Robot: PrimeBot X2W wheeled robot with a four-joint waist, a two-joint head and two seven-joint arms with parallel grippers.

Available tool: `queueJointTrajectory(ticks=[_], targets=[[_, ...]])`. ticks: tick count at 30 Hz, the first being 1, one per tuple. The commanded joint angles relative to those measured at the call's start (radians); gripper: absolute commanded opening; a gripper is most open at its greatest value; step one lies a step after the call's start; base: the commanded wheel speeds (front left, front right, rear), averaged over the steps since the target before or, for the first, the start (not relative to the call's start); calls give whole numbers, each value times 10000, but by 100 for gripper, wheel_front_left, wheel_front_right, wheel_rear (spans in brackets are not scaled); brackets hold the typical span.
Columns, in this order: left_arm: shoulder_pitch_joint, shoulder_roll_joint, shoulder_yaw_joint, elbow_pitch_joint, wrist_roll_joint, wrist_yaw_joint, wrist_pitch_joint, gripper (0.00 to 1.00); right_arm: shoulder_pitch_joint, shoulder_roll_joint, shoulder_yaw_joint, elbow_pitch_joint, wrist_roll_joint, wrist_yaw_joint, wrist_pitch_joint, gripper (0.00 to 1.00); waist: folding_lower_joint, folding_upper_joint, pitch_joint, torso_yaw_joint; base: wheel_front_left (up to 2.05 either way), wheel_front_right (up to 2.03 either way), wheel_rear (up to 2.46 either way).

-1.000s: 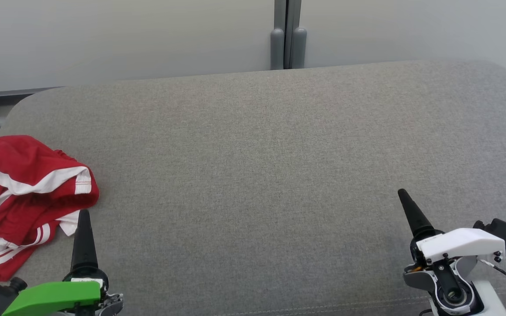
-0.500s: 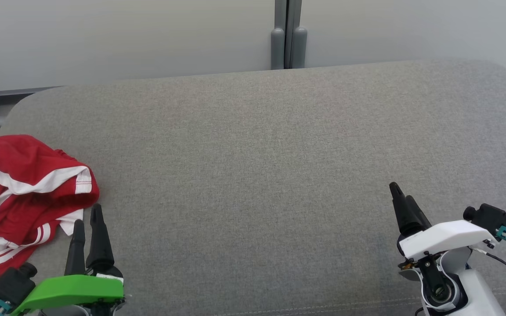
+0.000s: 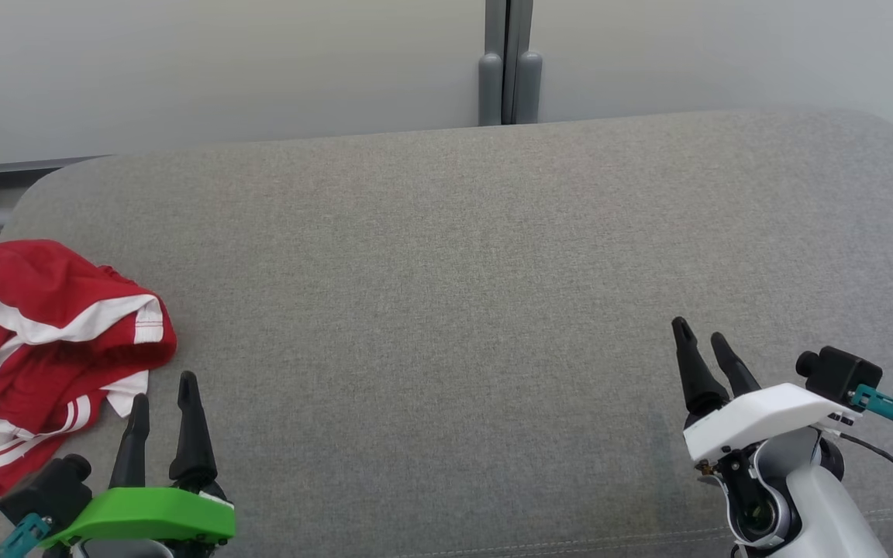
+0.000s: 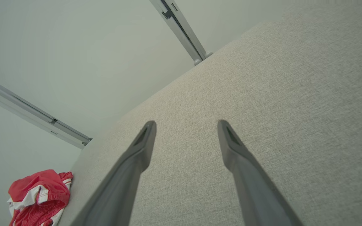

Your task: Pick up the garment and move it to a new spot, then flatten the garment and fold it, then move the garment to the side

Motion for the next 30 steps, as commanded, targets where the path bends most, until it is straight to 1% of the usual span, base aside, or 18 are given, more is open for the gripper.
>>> queueJointTrajectory(ticks=[1, 10, 16, 24, 30], targets=[[-271, 177, -65, -6, 428, 39, -55, 100, -275, -94, 58, -43, -400, 3, -131, 100, 0, 0, -10, 1, 0, 0, 0], [-359, 353, -191, 145, 1638, 232, -101, 100, -387, -167, 263, 15, -2027, 4, -439, 100, 0, 0, -53, 6, 0, 0, 0], [-354, 446, -338, 147, 2332, 323, 197, 100, -441, -154, 452, 55, -2595, 4, -470, 100, 0, 0, -57, 17, 0, 0, 0], [-356, 543, -413, 52, 2999, 410, 502, 100, -488, -202, 572, 39, -3236, 5, -434, 100, 0, 0, -54, 14, 0, 0, 0], [-381, 592, -379, -54, 3561, 677, 478, 100, -533, -215, 586, -23, -3874, 4, -579, 100, 0, 0, -60, 10, 0, 0, 0]])
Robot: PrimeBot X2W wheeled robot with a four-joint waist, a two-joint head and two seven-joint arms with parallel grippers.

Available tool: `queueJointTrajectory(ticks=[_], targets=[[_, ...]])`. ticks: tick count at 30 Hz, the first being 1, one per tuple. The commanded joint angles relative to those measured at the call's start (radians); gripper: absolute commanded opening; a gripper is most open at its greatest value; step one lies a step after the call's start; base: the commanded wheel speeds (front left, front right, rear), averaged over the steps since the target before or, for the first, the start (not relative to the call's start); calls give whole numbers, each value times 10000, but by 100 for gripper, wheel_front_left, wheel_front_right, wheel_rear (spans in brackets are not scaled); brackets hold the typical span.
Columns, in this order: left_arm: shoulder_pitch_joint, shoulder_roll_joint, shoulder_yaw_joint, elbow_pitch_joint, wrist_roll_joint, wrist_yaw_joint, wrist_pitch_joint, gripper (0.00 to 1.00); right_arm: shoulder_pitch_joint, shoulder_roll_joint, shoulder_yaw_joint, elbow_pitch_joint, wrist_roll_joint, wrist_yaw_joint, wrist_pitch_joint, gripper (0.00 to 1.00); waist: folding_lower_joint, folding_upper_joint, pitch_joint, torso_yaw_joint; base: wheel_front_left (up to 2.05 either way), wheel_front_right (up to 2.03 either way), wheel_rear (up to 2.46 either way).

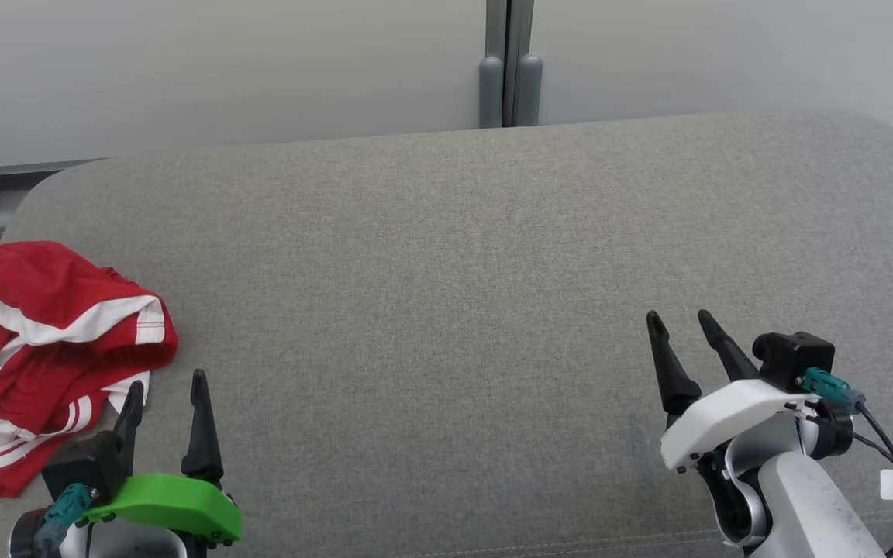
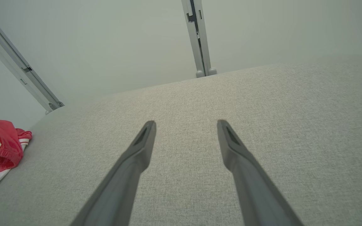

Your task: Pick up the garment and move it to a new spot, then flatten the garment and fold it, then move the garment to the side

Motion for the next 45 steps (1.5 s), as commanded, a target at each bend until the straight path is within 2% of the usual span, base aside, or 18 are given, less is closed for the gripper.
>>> queueJointTrajectory(ticks=[1, 36, 45], targets=[[-201, 97, 33, -112, 250, 69, -28, 100, -224, -30, 0, -108, -251, 2, -95, 100, 0, 0, -1, 0, 0, 0, 0], [-170, 626, 90, 547, 2265, 486, -1125, 100, -288, -45, 137, 138, -2791, 4, -1015, 100, 0, 0, -90, 79, 0, 0, 0], [-164, 695, 40, 568, 2256, 385, -1084, 100, -272, 15, 19, 221, -2321, 2, -1083, 100, 0, 0, -121, 99, 0, 0, 0]])
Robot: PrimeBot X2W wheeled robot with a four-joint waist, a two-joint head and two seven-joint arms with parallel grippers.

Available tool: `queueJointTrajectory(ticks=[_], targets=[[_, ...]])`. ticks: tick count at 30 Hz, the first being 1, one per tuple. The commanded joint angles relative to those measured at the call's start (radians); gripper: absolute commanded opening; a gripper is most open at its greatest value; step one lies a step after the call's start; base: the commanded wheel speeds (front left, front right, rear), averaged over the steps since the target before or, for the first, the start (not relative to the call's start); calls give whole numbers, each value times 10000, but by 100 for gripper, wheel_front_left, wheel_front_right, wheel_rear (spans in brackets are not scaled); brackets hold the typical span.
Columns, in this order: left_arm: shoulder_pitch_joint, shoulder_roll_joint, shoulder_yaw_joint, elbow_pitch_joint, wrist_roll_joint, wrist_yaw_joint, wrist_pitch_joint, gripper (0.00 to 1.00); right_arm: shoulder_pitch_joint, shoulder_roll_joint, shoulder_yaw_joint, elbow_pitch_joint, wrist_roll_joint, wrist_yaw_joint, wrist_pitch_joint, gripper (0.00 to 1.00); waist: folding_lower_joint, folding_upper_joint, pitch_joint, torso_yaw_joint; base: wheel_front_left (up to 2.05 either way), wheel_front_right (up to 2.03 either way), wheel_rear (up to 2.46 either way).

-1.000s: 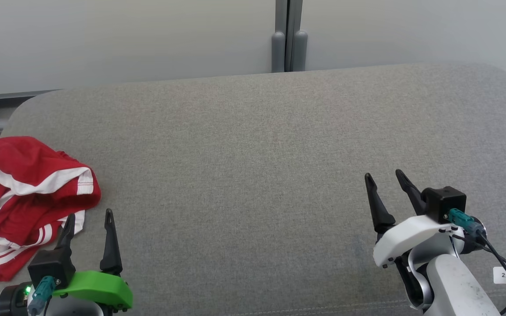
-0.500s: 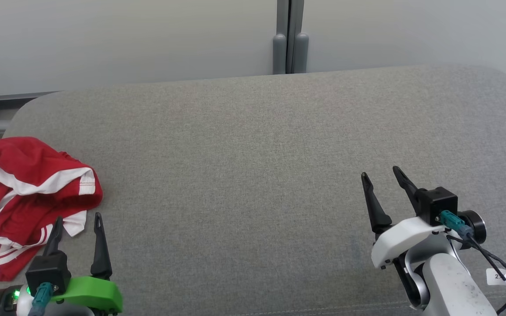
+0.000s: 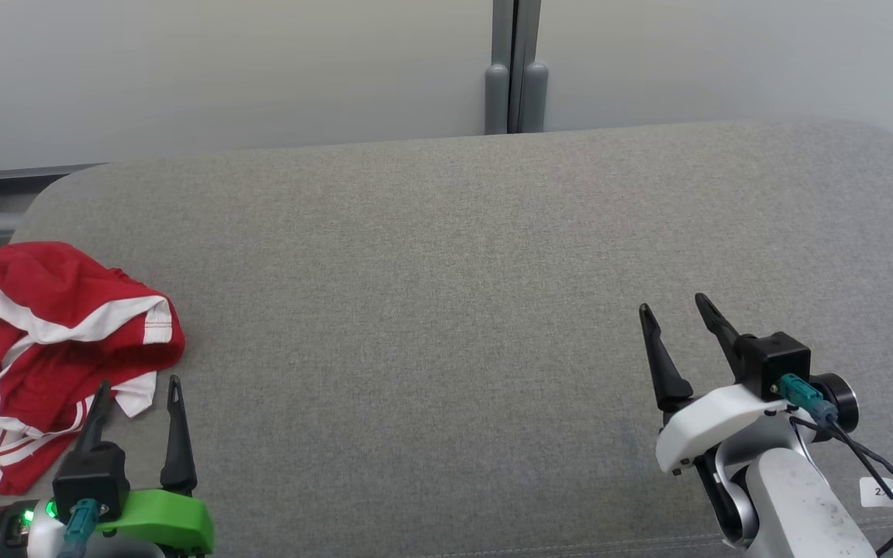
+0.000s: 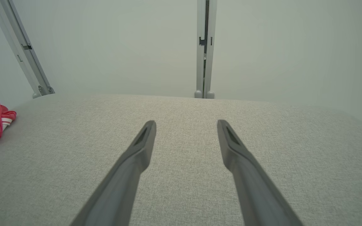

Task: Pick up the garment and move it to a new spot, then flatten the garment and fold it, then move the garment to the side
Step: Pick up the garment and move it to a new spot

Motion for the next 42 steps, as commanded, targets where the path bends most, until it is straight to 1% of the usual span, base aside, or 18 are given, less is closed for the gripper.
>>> queueJointTrajectory(ticks=[1, 10, 19, 29, 30, 42], targets=[[-117, 69, 44, -7, -122, -9, -18, 100, -89, 4, -40, 21, 97, 1, -47, 100, -1, 0, 0, -3, 0, 0, 0], [-56, 155, 160, -39, -378, -4, -100, 100, -6, 20, -161, 37, 446, 1, -199, 100, -1, 0, 0, 142, 0, 0, 0], [-49, 271, 188, -112, -445, 92, -80, 100, 82, 2, -196, 91, 558, 2, -256, 100, -1, 0, -29, 652, 0, 0, 0], [69, 291, 120, -145, -514, 185, -120, 100, 170, -111, -120, 163, 584, 1, -287, 100, -1, 0, -15, 1894, 0, 0, 0], [69, 291, 120, -145, -514, 185, -120, 100, 170, -111, -120, 163, 584, 1, -287, 100, -1, 0, -15, 1894, 0, 0, 0], [216, 373, 122, -184, -600, 322, -98, 100, 240, -97, -17, 199, 508, 1, -304, 100, -1, 0, -147, 3174, 0, 0, 0]])
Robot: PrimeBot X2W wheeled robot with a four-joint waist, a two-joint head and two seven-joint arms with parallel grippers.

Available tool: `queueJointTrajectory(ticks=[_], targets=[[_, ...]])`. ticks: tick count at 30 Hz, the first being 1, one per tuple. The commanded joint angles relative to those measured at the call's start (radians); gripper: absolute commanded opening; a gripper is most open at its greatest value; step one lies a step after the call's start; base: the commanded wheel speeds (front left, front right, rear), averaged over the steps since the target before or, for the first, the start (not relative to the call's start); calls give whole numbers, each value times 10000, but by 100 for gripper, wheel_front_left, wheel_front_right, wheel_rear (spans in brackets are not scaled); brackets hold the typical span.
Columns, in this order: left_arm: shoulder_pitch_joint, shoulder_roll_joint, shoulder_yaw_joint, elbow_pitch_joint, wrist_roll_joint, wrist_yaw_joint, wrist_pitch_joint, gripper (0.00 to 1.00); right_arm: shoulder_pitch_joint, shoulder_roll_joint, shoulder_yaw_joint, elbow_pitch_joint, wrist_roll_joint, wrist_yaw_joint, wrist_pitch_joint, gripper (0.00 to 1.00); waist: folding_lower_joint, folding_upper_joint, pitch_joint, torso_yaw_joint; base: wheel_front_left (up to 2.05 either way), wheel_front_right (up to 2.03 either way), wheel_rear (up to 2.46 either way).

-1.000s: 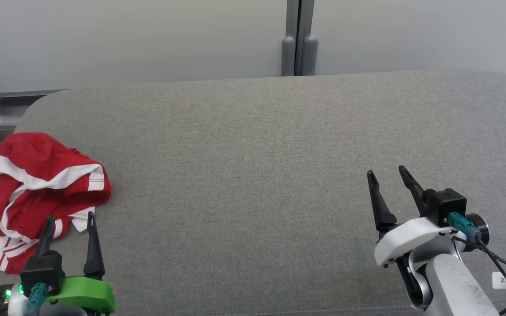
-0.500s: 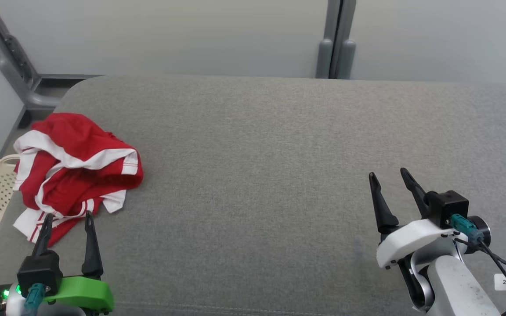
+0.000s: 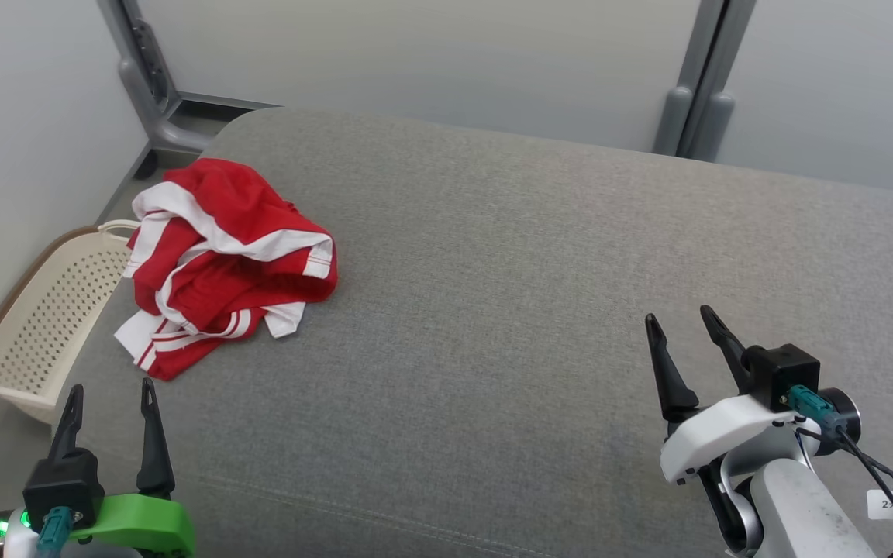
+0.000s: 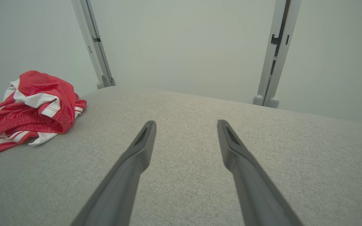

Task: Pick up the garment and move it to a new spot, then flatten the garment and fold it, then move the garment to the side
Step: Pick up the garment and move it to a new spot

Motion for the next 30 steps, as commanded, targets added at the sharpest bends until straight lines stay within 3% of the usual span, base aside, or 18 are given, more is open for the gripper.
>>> queueJointTrajectory(ticks=[1, 14, 25, 30], targets=[[70, 36, -10, -48, -25, 43, 4, 100, 78, -20, -20, 22, -69, 1, -72, 100, 0, 0, -81, 359, 0, 0, 0], [236, 154, -49, -225, -105, 173, 79, 100, 95, 66, 34, 101, -73, 1, -88, 100, 0, 0, -143, 1013, 0, 0, 0], [-12, 53, -31, -217, -272, 295, -20, 100, -30, 32, 159, 94, -12, 1, -46, 100, 0, 0, -75, 849, 0, 0, 0], [-473, 202, -57, -314, -376, 150, 100, 100, -167, -48, 224, 89, 46, 1, -29, 100, 0, 0, 63, 609, 0, 0, 0]])
